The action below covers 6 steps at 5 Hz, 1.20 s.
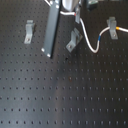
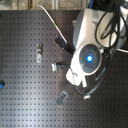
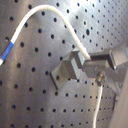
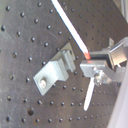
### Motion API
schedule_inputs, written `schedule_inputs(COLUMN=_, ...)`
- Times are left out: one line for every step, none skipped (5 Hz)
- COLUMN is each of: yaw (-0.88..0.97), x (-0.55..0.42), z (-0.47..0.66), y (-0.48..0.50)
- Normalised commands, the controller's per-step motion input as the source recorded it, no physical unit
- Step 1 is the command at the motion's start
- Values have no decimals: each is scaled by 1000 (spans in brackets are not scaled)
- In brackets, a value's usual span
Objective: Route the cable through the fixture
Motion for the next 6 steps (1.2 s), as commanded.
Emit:
schedule_inputs(yaw=66, x=-100, z=103, y=-148)
schedule_inputs(yaw=591, x=-251, z=117, y=-75)
schedule_inputs(yaw=63, x=-160, z=57, y=-44)
schedule_inputs(yaw=177, x=-276, z=209, y=-168)
schedule_inputs(yaw=9, x=-113, z=55, y=-85)
schedule_inputs(yaw=243, x=-274, z=93, y=-57)
